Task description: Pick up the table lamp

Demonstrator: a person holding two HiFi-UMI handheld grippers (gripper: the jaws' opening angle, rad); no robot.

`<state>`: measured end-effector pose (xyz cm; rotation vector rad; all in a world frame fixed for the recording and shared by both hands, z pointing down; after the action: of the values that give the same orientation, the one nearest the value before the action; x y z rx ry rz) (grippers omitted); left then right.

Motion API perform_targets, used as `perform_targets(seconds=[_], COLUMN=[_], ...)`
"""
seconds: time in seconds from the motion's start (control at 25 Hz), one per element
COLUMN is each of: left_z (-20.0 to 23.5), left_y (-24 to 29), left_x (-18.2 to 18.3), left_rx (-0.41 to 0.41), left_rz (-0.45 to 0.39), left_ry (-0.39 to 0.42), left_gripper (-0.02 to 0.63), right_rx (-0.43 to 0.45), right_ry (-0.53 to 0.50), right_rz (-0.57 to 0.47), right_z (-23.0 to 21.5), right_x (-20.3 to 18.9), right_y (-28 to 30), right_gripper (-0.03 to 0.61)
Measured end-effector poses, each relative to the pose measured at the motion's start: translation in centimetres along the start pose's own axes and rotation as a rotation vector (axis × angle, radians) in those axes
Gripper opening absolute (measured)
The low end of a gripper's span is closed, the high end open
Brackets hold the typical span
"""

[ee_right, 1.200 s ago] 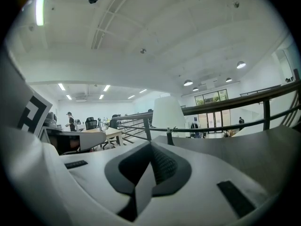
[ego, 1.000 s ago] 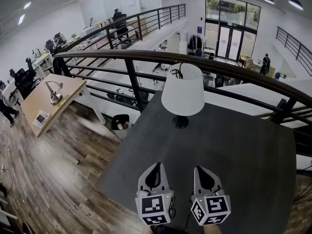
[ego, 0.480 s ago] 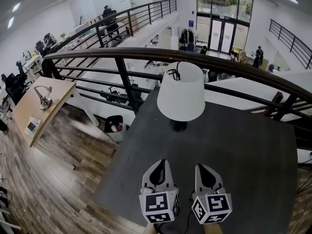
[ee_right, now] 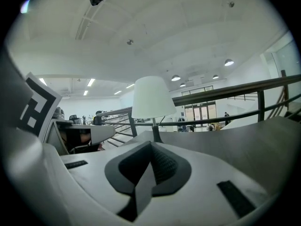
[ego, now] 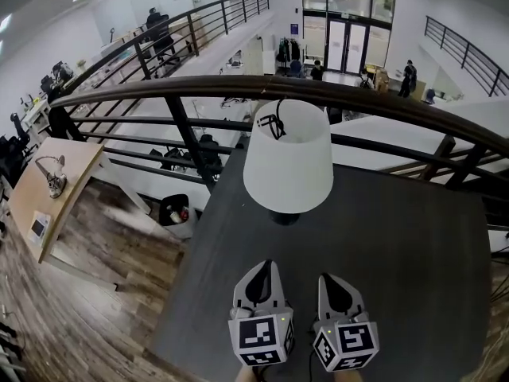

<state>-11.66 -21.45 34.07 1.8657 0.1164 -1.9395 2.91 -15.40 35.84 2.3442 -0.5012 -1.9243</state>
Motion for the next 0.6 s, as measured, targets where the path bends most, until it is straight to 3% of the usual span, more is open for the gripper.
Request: perform_targets(seconds=[0.6], left_z=[2.1], left_y=[9.9], left_x=[-1.9], left_rx=[-0.001], left_rz=[0.019], left_ry=[0.072], left_gripper=[0.009], right_rx=[-0.078], right_ry=[-0.018], right_rz=[0.008], right_z=[-4.6], right_x=[-1.9], right_y=[5.5], right_gripper=[-0.005])
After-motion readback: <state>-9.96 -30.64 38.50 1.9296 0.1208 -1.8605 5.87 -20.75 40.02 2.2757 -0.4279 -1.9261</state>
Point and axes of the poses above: the fingertips, and each gripper's own axes: y forward along the fingers, z to its left, x out of its top, the point moved 8 cm from there along -y, backward along the fingers, and after that the axes turned 5 degrees about x, right-handed, at the moved point
